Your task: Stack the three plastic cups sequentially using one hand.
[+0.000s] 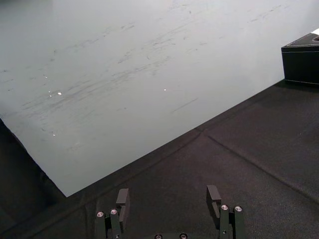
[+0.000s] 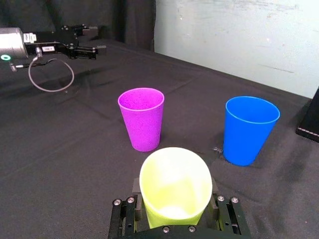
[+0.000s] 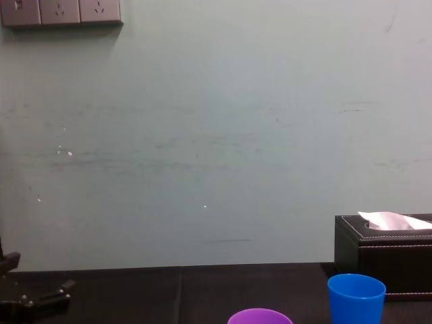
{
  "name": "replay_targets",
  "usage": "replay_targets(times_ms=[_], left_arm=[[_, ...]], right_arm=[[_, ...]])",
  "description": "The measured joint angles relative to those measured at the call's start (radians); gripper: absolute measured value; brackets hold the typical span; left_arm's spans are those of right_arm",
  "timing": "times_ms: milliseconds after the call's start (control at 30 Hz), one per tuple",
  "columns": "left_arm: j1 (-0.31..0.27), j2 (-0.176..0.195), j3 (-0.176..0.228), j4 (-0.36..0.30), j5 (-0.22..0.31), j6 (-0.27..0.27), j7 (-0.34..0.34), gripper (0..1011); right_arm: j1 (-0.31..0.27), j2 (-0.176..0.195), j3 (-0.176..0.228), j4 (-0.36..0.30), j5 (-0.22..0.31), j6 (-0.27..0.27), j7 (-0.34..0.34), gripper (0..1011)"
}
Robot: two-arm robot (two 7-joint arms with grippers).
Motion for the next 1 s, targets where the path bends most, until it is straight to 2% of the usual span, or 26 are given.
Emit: replay_targets(times_ms=[267,567,833,1000], left_arm=[[0.0,0.0,0.0,0.0,0.0,0.0,0.0,1010],[0.0,0.0,0.0,0.0,0.0,0.0,0.0,1010],[0.0,0.0,0.0,0.0,0.0,0.0,0.0,1010],[0.0,0.0,0.0,0.0,0.0,0.0,0.0,1010]], right_arm=[[-0.013,0.019,0.021,-0.045,0.017,0.016,-0.004,735],[-0.006,0.05,0.042,-0.122,0.045,0.065,-0.008,735],[0.057,0.06,0.035,-0.177,0.07,0.134,-0.017,735],[0.116,0.051,0.008,-0.19,0.077,0.169,-0.024,735]])
